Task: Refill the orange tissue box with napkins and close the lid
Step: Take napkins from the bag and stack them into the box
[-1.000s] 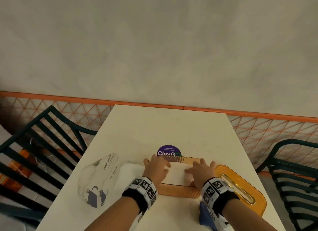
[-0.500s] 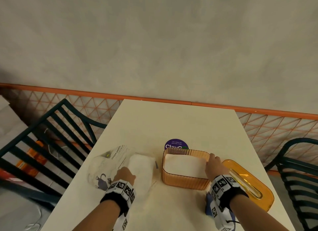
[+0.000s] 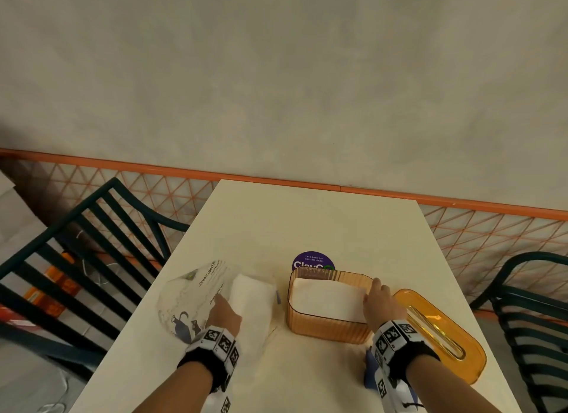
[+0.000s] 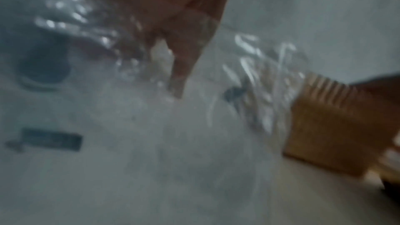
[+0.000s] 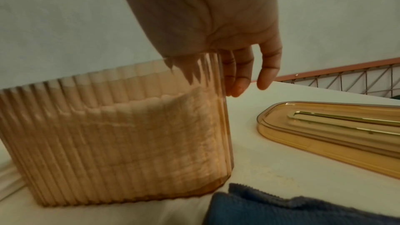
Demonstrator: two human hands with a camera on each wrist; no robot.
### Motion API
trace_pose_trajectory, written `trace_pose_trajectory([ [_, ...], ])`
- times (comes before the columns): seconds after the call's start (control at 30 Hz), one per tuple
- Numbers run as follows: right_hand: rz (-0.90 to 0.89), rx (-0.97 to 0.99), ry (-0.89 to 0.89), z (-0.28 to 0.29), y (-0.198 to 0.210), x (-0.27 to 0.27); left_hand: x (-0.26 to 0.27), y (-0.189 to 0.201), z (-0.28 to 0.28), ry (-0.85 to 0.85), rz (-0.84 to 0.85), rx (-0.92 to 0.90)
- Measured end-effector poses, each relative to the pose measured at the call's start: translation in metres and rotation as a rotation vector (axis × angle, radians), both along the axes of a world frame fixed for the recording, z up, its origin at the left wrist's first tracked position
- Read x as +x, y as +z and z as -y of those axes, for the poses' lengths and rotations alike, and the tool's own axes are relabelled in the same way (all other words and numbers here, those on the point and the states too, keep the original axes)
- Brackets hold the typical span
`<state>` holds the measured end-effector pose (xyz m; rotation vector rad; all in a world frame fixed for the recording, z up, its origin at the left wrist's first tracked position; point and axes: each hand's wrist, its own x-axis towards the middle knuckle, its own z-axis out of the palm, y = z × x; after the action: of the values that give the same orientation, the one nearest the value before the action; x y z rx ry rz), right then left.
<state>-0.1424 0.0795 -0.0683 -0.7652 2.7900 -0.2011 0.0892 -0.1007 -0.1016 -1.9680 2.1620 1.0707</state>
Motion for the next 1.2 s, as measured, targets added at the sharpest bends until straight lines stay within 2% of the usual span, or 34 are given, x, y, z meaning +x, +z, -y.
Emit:
trace_pose_trajectory([
  [0.07,0.013,-0.003,0.005,0.000,0.000,-0.001,0.002,0.012,0.006,0.067,-0.074,0.126],
  [0.13,0.036,0.006,0.013,-0.002,0.004,-0.001,0.006,0.029,0.013,0.017,-0.157,0.220],
  [0.23,0.016,-0.002,0.034,-0.003,0.023,-0.003,0.015,0.062,0.017,-0.088,-0.368,0.267],
  [0.3,-0.014,-0.087,0.073,-0.001,0.047,-0.004,0.019,0.092,0.017,-0.154,-0.469,0.249],
  [0.4,0.018,-0.357,0.172,0.011,0.083,-0.002,0.019,0.134,0.014,-0.267,-0.584,0.263],
  [0.47,0.192,-0.522,0.243,0.023,0.109,0.005,0.016,0.154,0.012,-0.300,-0.694,0.322],
  [0.57,0.578,-0.617,0.258,0.033,0.141,0.025,0.004,0.168,0.005,-0.320,-0.867,0.426],
  [0.67,0.902,-0.729,0.206,0.031,0.154,0.042,-0.012,0.169,-0.006,-0.268,-1.011,0.496],
  [0.73,1.027,-0.827,0.182,0.029,0.155,0.045,-0.022,0.165,-0.014,-0.269,-1.038,0.521],
  [0.9,1.030,-0.913,0.191,0.024,0.153,0.038,-0.037,0.156,-0.029,-0.285,-1.086,0.582],
  [1.07,1.033,-1.042,0.139,0.014,0.150,0.032,-0.044,0.130,-0.041,-0.089,-1.032,0.542],
  [1.13,1.087,-1.156,0.090,0.011,0.149,0.031,-0.044,0.118,-0.049,0.004,-1.041,0.716],
  [1.2,1.157,-1.235,0.060,0.008,0.144,0.032,-0.048,0.110,-0.058,0.037,-1.122,0.905],
])
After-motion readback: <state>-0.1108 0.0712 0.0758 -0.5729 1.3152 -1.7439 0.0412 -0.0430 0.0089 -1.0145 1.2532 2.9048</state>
